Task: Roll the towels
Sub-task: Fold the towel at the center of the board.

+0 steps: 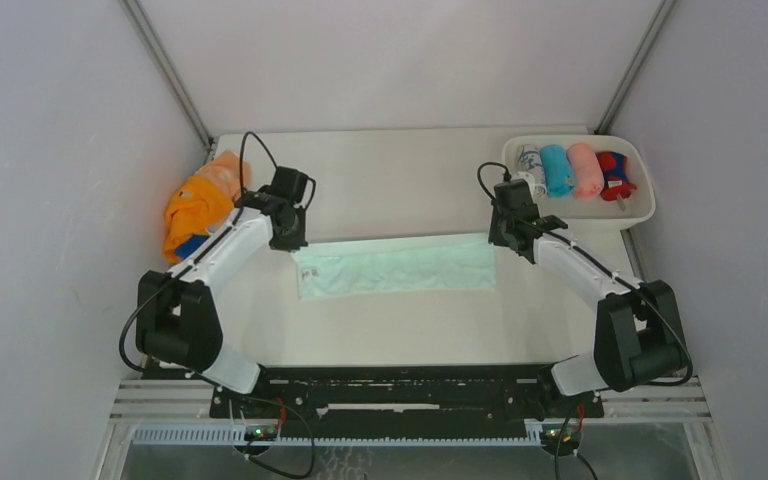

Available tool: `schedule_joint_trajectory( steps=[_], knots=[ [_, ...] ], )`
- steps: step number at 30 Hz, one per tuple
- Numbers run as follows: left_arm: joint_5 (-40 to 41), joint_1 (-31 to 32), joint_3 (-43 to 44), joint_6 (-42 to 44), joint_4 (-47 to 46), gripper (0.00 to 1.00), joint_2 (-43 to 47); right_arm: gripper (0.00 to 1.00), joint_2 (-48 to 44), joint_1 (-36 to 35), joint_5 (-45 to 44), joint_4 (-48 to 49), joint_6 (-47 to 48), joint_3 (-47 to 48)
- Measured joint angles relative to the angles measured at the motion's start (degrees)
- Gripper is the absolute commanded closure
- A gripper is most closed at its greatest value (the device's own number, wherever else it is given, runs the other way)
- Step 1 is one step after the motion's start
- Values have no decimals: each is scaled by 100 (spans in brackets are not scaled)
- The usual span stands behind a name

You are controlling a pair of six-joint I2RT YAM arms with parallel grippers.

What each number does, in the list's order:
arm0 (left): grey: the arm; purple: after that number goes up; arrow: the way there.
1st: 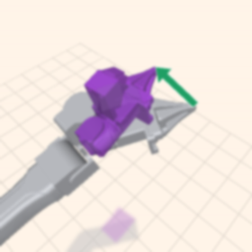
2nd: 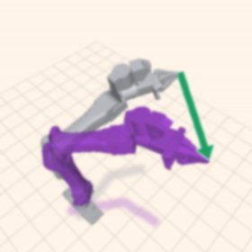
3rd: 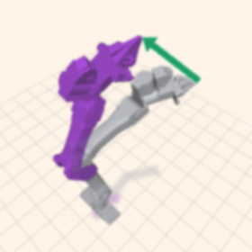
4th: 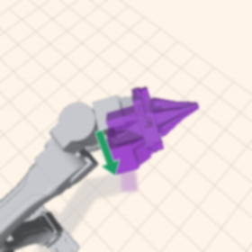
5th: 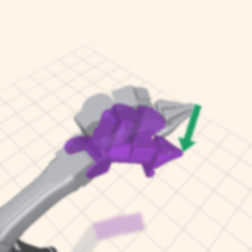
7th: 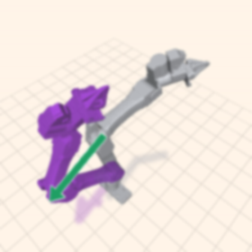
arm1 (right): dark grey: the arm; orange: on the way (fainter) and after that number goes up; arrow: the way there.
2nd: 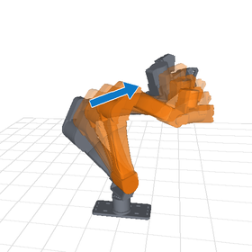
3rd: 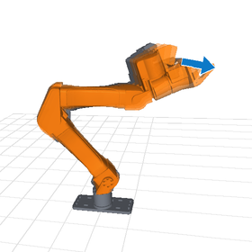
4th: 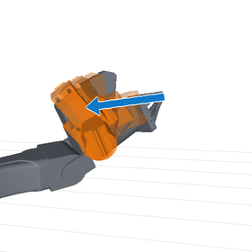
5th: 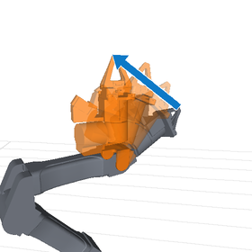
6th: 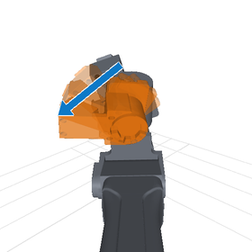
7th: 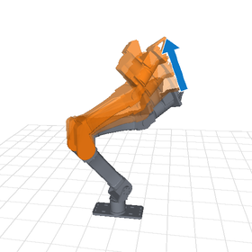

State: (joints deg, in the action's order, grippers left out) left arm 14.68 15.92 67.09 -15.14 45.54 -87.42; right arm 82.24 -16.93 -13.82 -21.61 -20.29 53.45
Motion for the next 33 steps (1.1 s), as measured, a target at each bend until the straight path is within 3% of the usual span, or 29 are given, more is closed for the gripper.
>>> schedule_joint_trajectory(
  steps=[13, 23, 26, 33],
  knots=[
    [188, 262, -238, -44, 133, 100, 20, 100, -208, 0, -13, 87, -334, -509],
    [271, 295, -254, -188, 164, 95, -503, 98, 61, 0, 138, 122, -485, -671],
    [319, 297, -256, -232, 173, 91, -503, 92, 107, 0, 201, 120, -507, -671],
    [651, 282, -321, -275, 328, 63, -466, 70, 107, 7, 129, -37, -527, -702]
  ],
)
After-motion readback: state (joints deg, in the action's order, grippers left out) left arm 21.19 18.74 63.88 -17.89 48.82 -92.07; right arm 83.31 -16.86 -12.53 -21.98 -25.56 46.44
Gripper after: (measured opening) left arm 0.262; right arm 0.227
